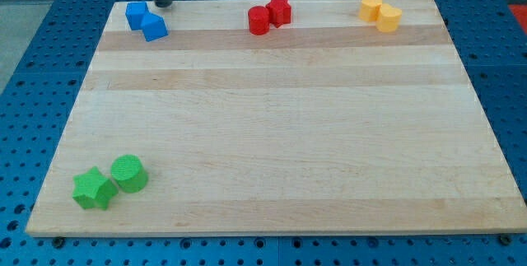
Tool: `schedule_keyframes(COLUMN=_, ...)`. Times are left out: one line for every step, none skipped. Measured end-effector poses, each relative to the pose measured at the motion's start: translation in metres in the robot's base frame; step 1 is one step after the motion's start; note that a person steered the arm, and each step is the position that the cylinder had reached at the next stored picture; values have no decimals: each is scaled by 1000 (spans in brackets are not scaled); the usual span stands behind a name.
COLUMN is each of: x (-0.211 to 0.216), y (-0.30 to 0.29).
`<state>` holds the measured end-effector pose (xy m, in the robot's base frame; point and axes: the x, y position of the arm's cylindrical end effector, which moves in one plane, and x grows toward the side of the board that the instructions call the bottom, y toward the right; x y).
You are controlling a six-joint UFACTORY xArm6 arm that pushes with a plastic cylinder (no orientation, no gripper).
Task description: Push the blue cube into the blue triangle
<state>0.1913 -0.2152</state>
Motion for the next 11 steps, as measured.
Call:
schedule_keyframes(x=0, y=-33)
schedule_keyframes(x=0, y=-79)
schedule_keyframes(x=0, y=-83)
schedule_keyframes(x=2, y=-81)
schedule_keyframes(x=17, y=-65)
schedule_keyframes(x=23, y=-58)
schedule_keyframes(x=30, y=-46)
schedule_keyframes(x=40, y=-20)
schedule_keyframes(x=40, y=-16)
schedule_keyframes(x=44, y=-15)
schedule_keyframes(x=60, y=-7)
